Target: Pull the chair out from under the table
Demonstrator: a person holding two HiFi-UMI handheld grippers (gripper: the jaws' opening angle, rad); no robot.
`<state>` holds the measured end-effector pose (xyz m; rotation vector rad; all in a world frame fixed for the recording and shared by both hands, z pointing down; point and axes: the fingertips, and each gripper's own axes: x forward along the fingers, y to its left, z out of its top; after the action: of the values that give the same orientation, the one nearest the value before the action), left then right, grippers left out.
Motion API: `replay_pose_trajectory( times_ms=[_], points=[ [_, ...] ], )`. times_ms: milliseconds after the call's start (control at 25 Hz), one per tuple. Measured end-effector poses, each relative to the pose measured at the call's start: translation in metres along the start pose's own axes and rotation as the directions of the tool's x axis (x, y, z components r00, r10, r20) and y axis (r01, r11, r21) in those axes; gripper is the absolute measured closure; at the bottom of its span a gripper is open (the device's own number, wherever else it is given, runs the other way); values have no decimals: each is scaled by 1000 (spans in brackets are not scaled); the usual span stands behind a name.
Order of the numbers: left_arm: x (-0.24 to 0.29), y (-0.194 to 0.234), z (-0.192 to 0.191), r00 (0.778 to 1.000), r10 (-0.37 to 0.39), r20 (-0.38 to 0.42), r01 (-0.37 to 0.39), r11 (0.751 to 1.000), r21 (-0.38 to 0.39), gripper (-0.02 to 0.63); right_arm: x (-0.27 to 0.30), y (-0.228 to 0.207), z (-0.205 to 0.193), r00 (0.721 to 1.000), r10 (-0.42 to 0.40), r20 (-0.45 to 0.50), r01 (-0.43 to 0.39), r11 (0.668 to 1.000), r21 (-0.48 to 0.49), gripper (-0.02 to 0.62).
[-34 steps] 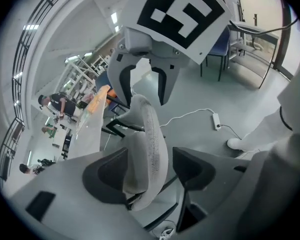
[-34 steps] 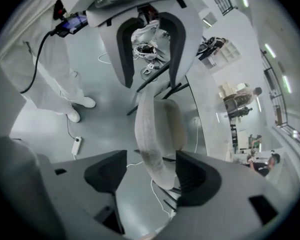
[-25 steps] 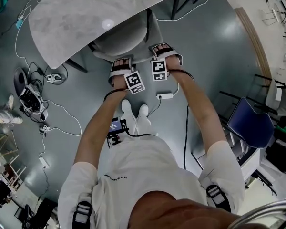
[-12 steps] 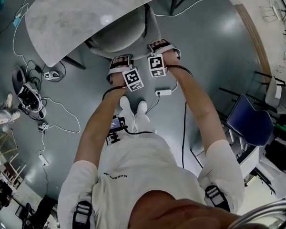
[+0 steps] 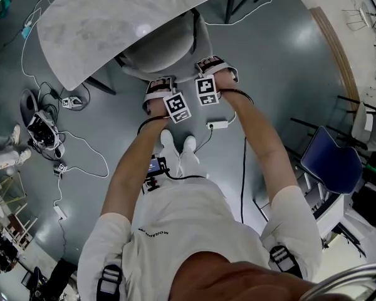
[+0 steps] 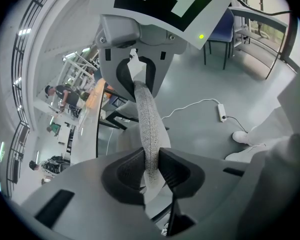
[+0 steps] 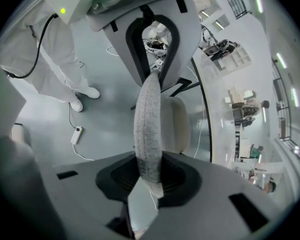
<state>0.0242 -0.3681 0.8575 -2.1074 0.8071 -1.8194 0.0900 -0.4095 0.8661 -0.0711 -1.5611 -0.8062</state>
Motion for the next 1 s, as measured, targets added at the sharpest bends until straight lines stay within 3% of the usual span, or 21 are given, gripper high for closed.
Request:
replay_pose_trajectory(
  times_ms=[520, 1000],
  points=[
    [-24, -35, 14, 999, -39, -12, 38, 999, -12, 535, -20, 40, 2, 1000, 12, 4, -12, 998, -59, 499],
    [-57, -87, 24, 997, -75, -11, 75, 997, -37, 537, -50, 91, 16, 1000, 26, 11, -25, 998, -55, 500]
  ],
)
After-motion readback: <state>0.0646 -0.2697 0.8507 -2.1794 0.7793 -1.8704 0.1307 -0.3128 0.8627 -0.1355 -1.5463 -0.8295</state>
